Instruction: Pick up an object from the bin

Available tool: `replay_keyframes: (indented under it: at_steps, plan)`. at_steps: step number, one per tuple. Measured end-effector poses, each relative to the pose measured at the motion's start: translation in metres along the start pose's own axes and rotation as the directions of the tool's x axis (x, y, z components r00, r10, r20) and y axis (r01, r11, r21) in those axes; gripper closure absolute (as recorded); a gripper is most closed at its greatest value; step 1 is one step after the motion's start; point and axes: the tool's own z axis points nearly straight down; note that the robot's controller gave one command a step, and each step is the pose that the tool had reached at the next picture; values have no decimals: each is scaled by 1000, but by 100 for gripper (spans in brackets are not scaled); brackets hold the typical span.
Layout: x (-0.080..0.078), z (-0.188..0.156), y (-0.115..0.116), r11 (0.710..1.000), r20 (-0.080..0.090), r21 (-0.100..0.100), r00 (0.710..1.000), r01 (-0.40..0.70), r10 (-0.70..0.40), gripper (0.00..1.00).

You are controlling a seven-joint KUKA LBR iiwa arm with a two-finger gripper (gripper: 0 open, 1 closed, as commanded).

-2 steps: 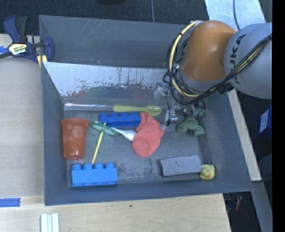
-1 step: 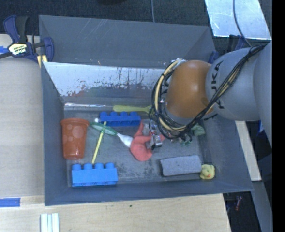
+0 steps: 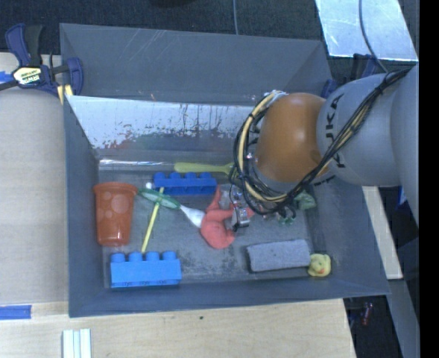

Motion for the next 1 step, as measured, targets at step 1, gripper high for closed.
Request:
replay_keyframes:
  at_steps: [1]
  plan:
    - [6, -59, -5, 999, -4, -1, 999, -34, 34, 100]
